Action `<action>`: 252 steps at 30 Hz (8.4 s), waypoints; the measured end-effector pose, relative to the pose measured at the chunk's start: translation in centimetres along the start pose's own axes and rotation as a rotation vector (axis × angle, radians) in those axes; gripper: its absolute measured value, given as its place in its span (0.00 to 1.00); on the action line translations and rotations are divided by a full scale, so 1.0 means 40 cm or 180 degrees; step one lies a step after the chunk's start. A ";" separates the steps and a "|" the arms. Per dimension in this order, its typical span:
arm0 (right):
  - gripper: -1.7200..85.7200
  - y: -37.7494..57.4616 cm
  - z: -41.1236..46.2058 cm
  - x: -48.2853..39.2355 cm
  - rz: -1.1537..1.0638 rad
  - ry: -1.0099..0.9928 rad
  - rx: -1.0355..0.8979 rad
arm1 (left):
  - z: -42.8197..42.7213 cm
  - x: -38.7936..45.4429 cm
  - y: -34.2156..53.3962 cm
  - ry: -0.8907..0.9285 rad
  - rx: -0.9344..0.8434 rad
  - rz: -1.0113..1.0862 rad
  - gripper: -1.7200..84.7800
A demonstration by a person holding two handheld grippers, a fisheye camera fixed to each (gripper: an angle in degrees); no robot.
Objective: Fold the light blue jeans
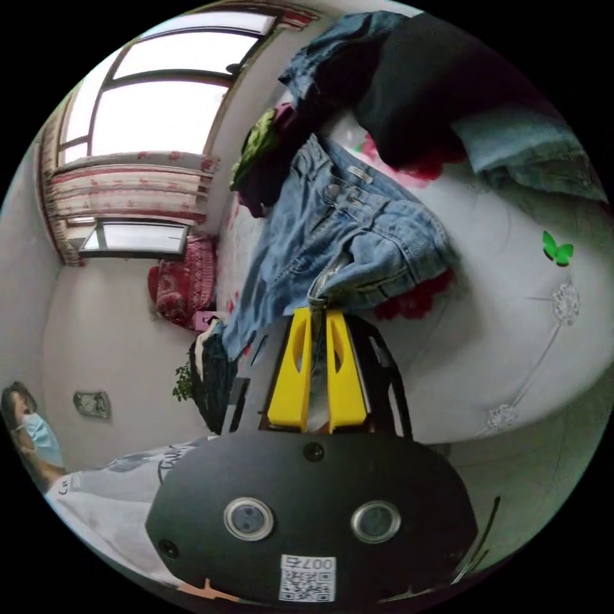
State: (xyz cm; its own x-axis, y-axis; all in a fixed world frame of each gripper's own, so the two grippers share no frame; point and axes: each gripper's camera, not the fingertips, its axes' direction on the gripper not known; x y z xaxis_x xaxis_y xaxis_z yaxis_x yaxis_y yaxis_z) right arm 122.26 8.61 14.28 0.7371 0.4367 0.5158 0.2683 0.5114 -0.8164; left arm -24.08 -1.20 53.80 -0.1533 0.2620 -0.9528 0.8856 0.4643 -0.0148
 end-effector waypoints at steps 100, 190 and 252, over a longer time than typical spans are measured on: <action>0.10 -0.309 0.282 -0.036 0.0446 0.0614 0.0305 | 1.140 0.356 -0.460 -0.1116 -0.0750 0.0808 0.12; 0.09 -0.067 -0.205 -0.211 -0.1083 0.1783 0.1465 | 1.300 0.099 0.316 -0.1059 -0.2541 0.2789 0.12; 0.14 -0.216 -0.068 0.188 0.0561 -0.0109 0.0924 | 1.517 0.076 -0.017 -0.1101 -0.3050 0.2419 0.10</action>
State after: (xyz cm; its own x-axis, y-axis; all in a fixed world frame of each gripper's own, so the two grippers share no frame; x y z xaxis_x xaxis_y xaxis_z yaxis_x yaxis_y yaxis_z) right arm 127.17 5.45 24.52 0.7338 0.5593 0.3857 -0.0528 0.6130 -0.7883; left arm 1.46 -52.06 32.52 0.5019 0.5634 -0.6563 0.0073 0.7560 0.6546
